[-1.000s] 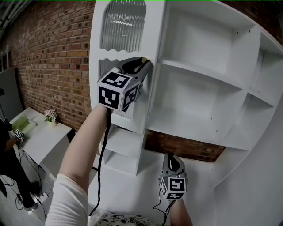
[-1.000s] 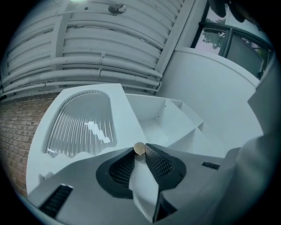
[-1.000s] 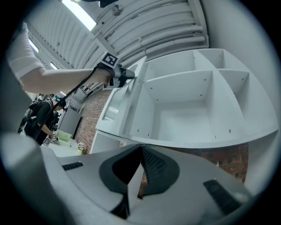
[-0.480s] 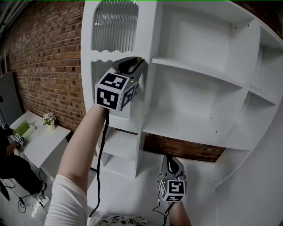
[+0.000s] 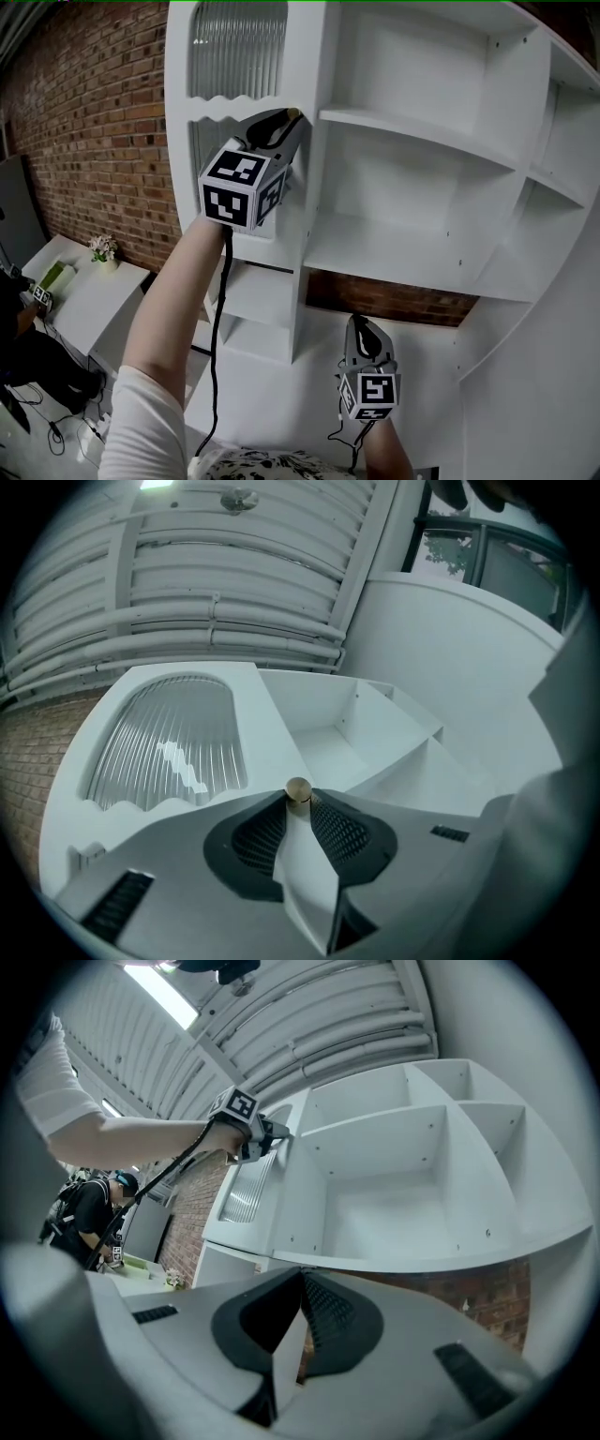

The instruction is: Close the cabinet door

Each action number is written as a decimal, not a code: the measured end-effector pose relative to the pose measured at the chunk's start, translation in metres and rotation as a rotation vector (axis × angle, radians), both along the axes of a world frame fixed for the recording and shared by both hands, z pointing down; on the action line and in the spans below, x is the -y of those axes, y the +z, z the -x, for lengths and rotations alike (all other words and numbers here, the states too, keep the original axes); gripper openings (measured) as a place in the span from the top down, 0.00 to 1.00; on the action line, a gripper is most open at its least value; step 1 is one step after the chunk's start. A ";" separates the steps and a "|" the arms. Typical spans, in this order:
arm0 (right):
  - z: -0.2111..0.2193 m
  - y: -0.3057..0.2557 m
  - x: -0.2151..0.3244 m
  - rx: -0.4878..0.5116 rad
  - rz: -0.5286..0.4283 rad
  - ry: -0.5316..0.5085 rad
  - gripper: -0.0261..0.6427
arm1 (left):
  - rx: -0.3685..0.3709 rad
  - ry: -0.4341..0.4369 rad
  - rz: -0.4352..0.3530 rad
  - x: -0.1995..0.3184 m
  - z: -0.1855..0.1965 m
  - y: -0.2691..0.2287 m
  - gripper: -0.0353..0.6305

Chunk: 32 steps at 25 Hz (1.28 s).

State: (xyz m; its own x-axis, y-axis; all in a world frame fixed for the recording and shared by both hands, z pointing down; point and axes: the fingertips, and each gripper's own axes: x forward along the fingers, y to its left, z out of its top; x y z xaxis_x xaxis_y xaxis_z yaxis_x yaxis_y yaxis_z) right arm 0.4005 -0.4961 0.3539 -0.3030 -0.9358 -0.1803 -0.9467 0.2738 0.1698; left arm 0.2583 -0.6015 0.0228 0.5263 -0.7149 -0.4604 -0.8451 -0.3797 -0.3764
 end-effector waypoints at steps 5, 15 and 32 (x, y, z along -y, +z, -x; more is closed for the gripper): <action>0.015 -0.003 -0.017 -0.024 -0.016 0.010 0.95 | 0.059 0.021 0.012 -0.016 -0.001 0.010 0.73; 0.047 0.006 -0.033 -0.008 -0.022 0.033 0.95 | 0.032 0.139 0.042 -0.078 0.059 0.127 0.80; 0.143 0.055 -0.040 0.029 0.063 -0.021 0.95 | -0.068 0.178 0.452 -0.123 0.158 0.367 0.93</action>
